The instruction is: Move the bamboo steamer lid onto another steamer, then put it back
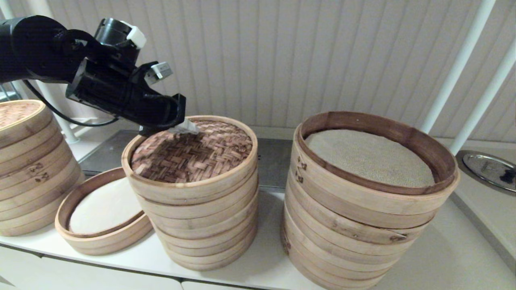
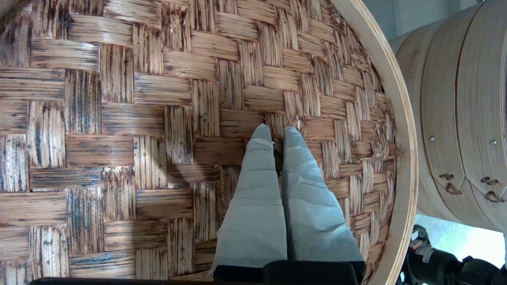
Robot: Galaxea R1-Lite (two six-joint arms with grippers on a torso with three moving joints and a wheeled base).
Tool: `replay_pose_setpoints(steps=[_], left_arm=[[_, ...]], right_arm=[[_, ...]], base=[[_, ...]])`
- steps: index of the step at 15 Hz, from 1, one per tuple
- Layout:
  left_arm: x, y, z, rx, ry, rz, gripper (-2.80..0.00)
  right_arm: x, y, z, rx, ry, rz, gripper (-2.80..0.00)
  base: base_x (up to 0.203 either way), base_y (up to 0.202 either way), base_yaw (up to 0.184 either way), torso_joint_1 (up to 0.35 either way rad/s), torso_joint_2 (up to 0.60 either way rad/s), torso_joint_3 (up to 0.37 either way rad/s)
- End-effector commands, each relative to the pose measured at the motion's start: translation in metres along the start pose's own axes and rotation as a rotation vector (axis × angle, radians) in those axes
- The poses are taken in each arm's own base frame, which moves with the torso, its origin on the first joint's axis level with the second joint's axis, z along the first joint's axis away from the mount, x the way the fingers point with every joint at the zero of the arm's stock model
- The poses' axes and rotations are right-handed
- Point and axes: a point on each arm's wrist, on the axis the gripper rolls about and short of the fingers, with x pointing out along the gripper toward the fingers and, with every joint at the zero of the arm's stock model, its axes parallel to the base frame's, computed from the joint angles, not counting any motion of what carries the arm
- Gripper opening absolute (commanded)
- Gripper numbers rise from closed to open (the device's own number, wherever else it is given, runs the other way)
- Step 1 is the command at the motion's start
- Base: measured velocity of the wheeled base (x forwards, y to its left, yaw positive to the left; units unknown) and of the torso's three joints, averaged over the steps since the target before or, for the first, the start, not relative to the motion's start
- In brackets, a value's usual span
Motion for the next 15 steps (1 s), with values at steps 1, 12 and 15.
replay_pose_setpoints(steps=[1, 12, 15], left_arm=[[0.001, 0.0, -0.001, -0.004, 0.008, 0.0, -2.8], [-0.042, -0.012, -0.001, 0.025, -0.102, 0.05, 0.0], [-0.089, -0.019, -0.013, 0.039, -0.182, 0.069, 0.0]], right_arm=[[0.0, 0.0, -0.001, 0.0, 0.002, 0.0, -2.8], [0.0, 0.0, -0.001, 0.0, 0.002, 0.002, -2.8], [0.0, 0.0, -0.001, 0.0, 0.002, 0.0, -2.8]], base=[[0.0, 0.0, 0.0, 0.0, 0.0, 0.0], [0.0, 0.0, 0.0, 0.0, 0.0, 0.0], [0.0, 0.0, 0.0, 0.0, 0.0, 0.0]])
